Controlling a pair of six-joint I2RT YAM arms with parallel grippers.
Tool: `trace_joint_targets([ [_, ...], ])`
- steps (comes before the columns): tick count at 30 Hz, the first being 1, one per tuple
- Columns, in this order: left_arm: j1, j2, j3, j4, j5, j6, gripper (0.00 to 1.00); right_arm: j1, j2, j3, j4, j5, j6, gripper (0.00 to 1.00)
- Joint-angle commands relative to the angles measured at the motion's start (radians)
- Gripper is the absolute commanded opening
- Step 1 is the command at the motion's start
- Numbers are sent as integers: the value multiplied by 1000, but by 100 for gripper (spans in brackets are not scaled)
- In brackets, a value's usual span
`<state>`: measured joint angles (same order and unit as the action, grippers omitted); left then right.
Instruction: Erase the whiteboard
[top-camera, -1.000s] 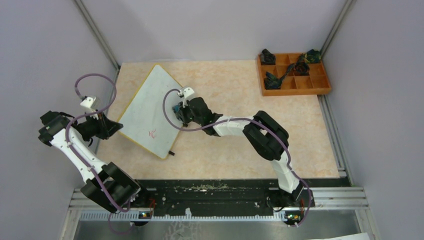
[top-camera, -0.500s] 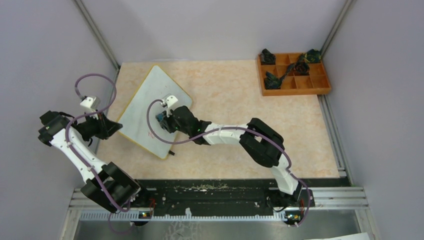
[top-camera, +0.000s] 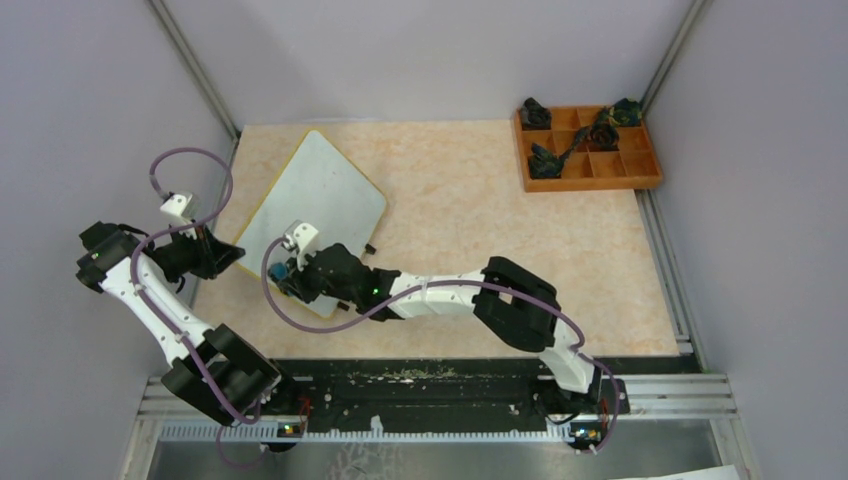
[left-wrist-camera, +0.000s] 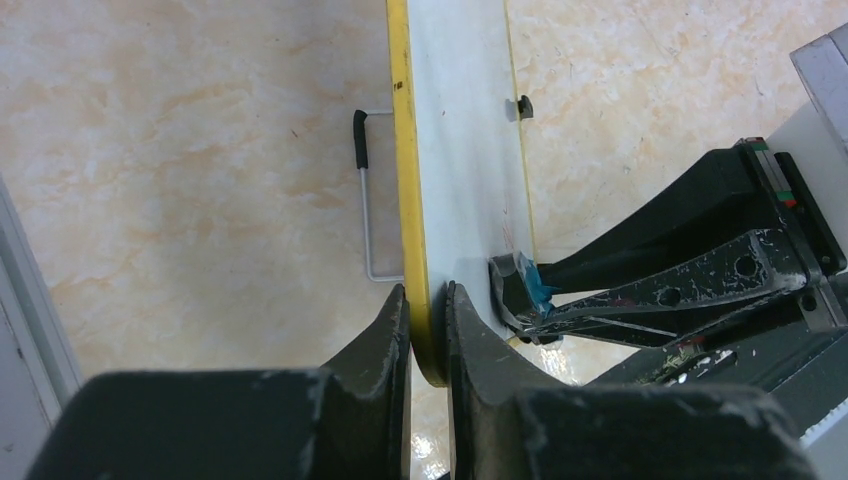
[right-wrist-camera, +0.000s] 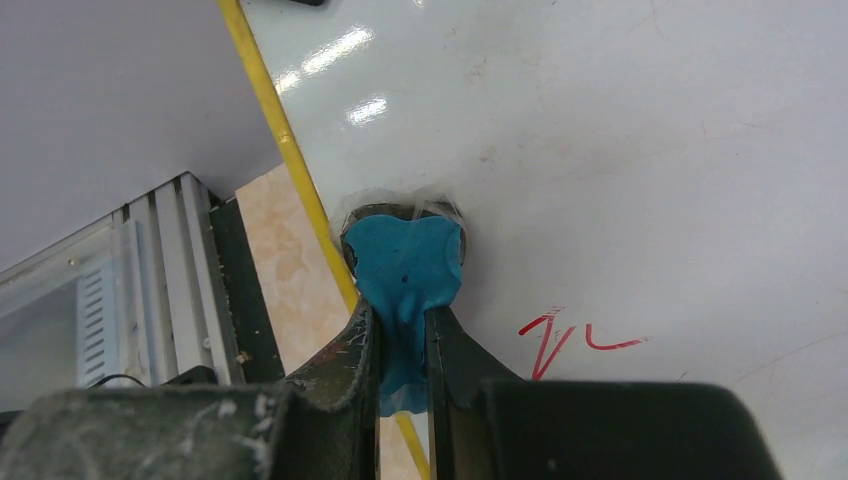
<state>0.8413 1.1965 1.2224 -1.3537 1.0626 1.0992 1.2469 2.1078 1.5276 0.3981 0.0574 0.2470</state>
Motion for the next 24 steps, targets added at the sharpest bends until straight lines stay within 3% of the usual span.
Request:
trace_joint_targets([
  [1, -21, 6, -28, -60, -57, 60, 0, -20, 9, -15, 35, 6, 22, 0],
  [13, -21, 7, -27, -61, -58, 62, 0, -163, -39, -182, 73, 46, 47, 0],
  [24, -22, 4, -31, -60, -61, 65, 0, -114, -61, -173, 88, 15, 44, 0],
])
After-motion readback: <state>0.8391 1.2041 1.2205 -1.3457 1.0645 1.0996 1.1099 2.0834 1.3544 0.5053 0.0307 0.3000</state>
